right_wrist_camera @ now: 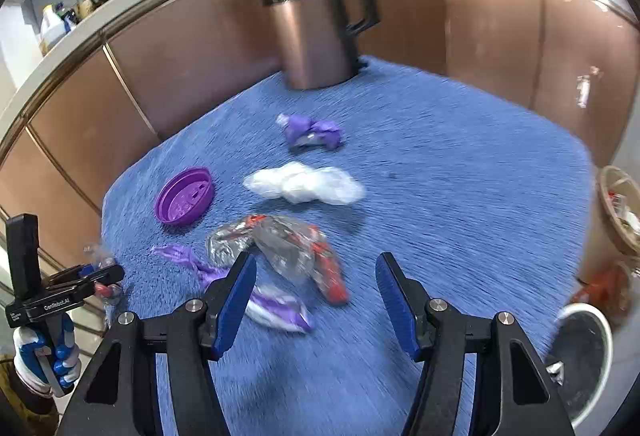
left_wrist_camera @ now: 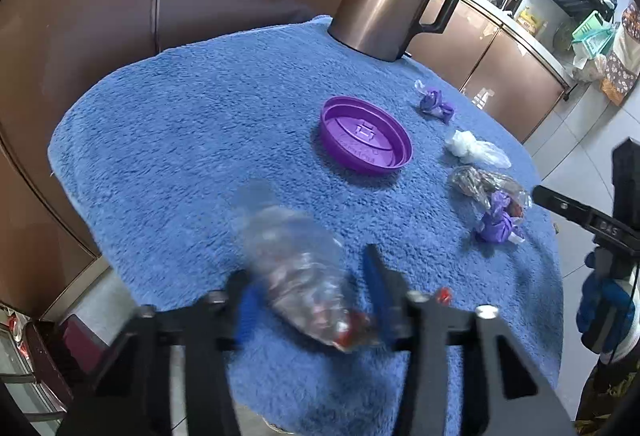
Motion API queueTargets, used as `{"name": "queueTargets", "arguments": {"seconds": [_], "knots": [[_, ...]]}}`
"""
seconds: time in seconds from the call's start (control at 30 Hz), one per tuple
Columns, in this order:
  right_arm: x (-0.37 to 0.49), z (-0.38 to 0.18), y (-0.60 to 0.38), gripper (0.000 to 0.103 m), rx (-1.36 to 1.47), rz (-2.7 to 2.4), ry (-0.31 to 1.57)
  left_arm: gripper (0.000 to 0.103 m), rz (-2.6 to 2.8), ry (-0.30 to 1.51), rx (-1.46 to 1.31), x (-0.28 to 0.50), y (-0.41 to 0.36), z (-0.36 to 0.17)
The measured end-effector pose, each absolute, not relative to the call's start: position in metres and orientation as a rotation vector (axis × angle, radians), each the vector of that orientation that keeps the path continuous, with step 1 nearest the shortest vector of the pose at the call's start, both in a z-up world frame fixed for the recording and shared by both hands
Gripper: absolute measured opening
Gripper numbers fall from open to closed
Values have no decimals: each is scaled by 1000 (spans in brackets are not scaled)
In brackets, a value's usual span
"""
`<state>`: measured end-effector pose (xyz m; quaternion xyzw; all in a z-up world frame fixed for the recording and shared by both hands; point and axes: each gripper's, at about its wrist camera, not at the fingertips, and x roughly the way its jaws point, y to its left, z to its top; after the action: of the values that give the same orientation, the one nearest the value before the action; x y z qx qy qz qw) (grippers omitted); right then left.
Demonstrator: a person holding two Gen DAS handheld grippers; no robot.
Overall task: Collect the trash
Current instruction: 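Grasp the clear plastic bag with the left gripper while the right gripper grasps another clear bag, then carry both clear bags over the bin and open both grippers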
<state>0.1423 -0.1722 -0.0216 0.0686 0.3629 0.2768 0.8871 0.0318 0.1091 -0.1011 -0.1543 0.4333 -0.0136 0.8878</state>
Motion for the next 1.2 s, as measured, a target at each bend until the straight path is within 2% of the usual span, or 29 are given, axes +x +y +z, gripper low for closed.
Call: {"name": "queueTargets", "arguments": {"seconds": [0.1,0.13,0.17,0.23,0.33,0.87,1.03,1.2], "knots": [[156,-32,-160,60,136,611,790,16,-28,900,-326,37,106,-101],[159,-36,-157,57,134,622,801,11,-30,901,-332,38,107,-102],[162,-39,-154,51,133,631,809,9,-31,901,-337,38,106,-101],[164,-42,-153,31,135,640,814,8,-29,894,-334,38,104,-99],[161,-41,-156,11,135,650,804,7,-30,883,-342,38,103,-95],[113,18,-213,6,231,632,587,6,-71,750,-349,23,88,-26],[82,34,-263,6,292,550,497,6,-146,718,-307,35,61,0],[49,33,-330,7,335,362,444,6,-283,715,-257,60,1,18]]}}
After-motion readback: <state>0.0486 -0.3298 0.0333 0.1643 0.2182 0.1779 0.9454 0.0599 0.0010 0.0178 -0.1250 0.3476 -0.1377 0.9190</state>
